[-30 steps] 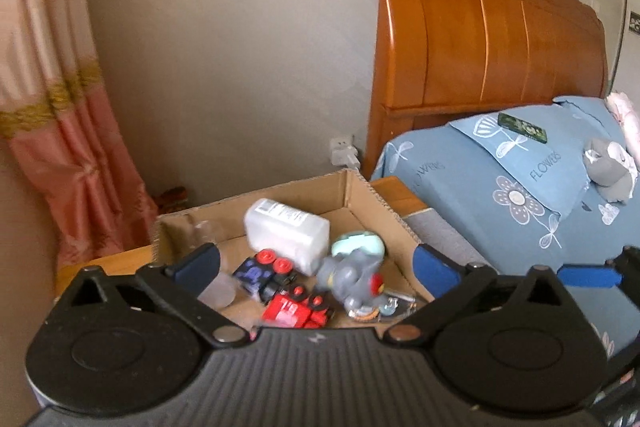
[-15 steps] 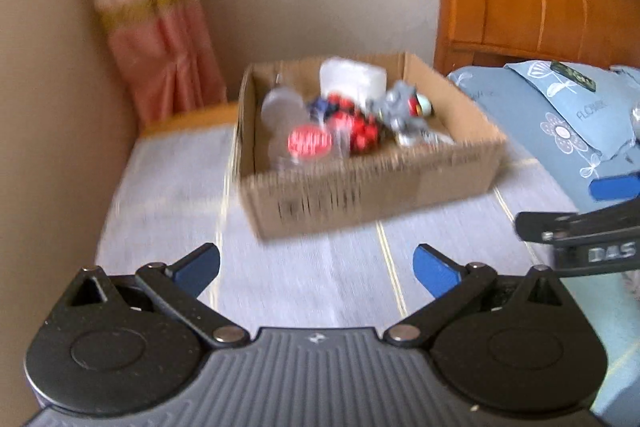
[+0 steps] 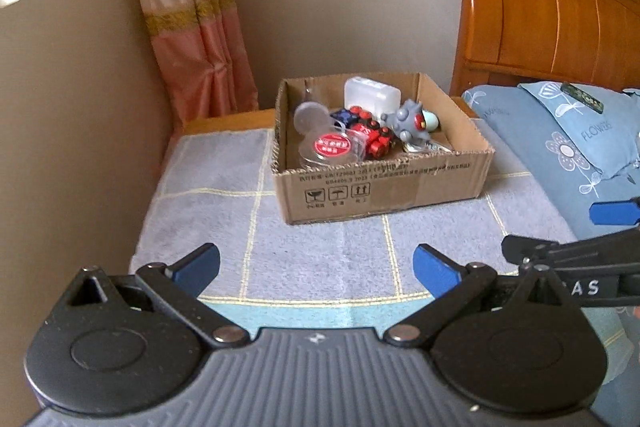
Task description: Organize rigid objects
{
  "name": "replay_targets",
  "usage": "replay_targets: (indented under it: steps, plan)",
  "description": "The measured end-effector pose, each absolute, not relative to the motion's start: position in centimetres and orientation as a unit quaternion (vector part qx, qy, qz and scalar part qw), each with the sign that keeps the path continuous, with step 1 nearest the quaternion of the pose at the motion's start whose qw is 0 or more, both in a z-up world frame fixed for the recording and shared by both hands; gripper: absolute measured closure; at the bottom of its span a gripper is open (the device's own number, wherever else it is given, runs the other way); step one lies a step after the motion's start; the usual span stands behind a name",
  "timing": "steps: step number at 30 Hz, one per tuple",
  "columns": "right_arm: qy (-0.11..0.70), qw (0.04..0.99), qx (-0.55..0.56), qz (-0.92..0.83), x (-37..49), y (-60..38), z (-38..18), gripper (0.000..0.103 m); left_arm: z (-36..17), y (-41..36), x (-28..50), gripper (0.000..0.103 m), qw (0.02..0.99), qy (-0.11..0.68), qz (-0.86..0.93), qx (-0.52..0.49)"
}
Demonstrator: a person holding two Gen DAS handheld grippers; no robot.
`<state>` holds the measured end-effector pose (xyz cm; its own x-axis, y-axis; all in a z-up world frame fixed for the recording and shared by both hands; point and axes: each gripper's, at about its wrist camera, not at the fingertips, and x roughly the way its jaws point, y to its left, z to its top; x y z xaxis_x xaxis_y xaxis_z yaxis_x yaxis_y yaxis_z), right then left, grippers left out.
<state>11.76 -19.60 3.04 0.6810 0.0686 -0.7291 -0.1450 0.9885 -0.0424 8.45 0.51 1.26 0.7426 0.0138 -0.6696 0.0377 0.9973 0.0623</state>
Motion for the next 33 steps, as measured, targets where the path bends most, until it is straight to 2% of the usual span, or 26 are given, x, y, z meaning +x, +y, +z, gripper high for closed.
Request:
replay_targets:
  steps: [33]
  plan:
    - [0.369,0.926,-0.043,0.061,11.0,-19.8,4.5,0.0,1.7,0.3,8.0,0.001,0.933,0.358,0.018,0.041]
